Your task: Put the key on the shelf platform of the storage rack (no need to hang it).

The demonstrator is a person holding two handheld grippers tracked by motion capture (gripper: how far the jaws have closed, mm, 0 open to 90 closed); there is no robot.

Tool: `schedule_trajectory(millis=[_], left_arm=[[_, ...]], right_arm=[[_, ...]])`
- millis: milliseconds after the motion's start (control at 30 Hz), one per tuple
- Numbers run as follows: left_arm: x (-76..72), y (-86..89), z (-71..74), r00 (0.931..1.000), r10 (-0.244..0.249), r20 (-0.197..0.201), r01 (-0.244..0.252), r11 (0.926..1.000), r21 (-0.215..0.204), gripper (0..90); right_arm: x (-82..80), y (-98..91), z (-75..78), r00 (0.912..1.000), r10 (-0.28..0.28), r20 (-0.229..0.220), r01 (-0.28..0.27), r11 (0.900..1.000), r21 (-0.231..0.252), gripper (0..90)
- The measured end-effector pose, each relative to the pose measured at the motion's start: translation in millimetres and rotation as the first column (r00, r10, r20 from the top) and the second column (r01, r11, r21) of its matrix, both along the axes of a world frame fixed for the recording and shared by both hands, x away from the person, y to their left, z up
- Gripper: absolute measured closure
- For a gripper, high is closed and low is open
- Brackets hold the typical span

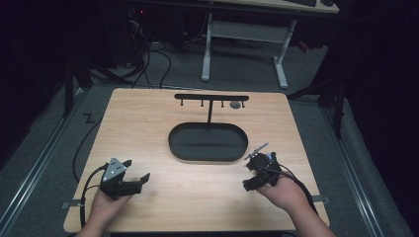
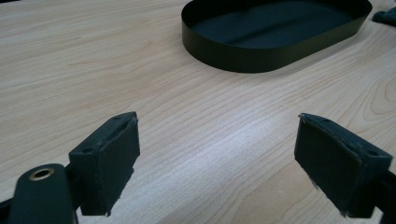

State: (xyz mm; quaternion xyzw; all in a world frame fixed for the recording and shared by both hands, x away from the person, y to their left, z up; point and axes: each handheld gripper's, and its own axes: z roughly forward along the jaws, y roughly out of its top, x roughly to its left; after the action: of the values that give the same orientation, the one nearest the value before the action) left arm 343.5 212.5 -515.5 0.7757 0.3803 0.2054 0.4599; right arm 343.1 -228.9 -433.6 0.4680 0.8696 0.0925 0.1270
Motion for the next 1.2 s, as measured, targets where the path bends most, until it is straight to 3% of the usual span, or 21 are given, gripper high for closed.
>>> schedule_trajectory(millis=[233, 500, 667, 967, 1200], left_arm=[[-0.3, -0.7, 0.1, 1.0, -0.004, 0.008, 0.004, 1.0, -0.006, 14.9], [0.5, -0.4, 0.1, 1.0, -0.003, 0.008, 0.004, 0.9999, -0.013, 14.9], [0.8, -0.4, 0.2, 0.9999, -0.005, 0.009, 0.005, 0.9999, -0.015, 14.9], [0.1, -0.6, 0.5, 0.9999, -0.013, 0.01, 0.013, 0.9998, -0.012, 14.9], [-0.2, -1.6, -0.2, 0.9999, -0.015, 0.008, 0.015, 0.9999, 0.002, 14.8]], right_arm=[[-0.2, -23.8, 8.1, 0.9976, -0.068, 0.011, 0.068, 0.9976, 0.012, 19.4], [0.3, -42.3, 4.5, 0.9921, -0.126, -0.004, 0.126, 0.992, -0.01, 17.5], [1.5, -50.4, -4.9, 0.9876, -0.156, -0.016, 0.156, 0.987, -0.04, 17.5], [3.4, -59.4, -29.5, 0.9789, -0.197, -0.053, 0.197, 0.9803, -0.021, 16.9], [5.3, -64.3, -40.1, 0.9734, -0.224, -0.049, 0.225, 0.9744, 0.012, 25.3]])
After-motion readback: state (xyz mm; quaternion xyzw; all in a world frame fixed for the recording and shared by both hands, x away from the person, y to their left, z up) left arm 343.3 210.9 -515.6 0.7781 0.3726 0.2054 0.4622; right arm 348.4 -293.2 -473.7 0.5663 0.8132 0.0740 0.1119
